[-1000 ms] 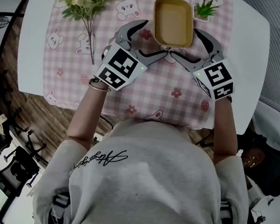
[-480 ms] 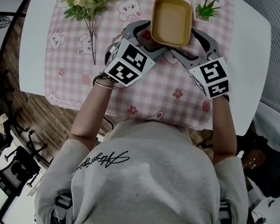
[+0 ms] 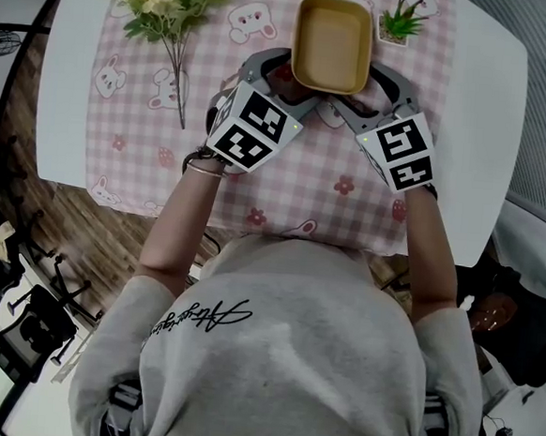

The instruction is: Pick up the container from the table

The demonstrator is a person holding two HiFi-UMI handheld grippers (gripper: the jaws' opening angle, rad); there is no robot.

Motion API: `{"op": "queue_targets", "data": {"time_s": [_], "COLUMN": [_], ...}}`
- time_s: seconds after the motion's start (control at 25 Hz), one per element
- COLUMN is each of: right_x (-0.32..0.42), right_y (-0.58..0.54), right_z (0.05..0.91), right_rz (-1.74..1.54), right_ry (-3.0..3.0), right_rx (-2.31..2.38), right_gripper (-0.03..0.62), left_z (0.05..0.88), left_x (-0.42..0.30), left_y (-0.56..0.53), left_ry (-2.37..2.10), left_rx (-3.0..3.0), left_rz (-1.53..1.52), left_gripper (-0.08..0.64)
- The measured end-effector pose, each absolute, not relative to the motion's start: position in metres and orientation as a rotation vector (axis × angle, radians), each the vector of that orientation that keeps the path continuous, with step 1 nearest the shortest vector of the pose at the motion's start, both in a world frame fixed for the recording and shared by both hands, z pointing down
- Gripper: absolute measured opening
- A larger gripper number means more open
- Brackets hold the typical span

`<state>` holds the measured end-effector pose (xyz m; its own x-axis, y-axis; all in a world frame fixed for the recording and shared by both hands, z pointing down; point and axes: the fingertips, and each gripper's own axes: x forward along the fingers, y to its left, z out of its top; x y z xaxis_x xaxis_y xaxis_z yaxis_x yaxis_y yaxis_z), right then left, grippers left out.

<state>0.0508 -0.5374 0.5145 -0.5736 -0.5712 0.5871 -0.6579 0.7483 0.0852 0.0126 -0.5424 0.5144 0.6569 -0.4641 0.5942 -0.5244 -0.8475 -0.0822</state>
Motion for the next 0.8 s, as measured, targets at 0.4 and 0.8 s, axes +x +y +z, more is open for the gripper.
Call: {"op": "queue_targets", "data": {"time_s": [0.4,0.8], "right_x": [0.051,0.050], "right_y": [-0.538,-0.527], "right_z": [0.517,0.504], "right_rz": [0.180,0.217], "right_ry": [-2.312,-2.351], "right_rx": [0.936,0.977], "right_gripper": [0.307,0.299], "left_z": [0.518,0.504], "left_x": [0.013,0.012], "left_y": [-0.543,-0.531], "left_ry": [-0.849,-0.844], "left_rx": [2.764,2.783], "left_rz": [1.005,0.970], "left_gripper": [0.305,0.298]}}
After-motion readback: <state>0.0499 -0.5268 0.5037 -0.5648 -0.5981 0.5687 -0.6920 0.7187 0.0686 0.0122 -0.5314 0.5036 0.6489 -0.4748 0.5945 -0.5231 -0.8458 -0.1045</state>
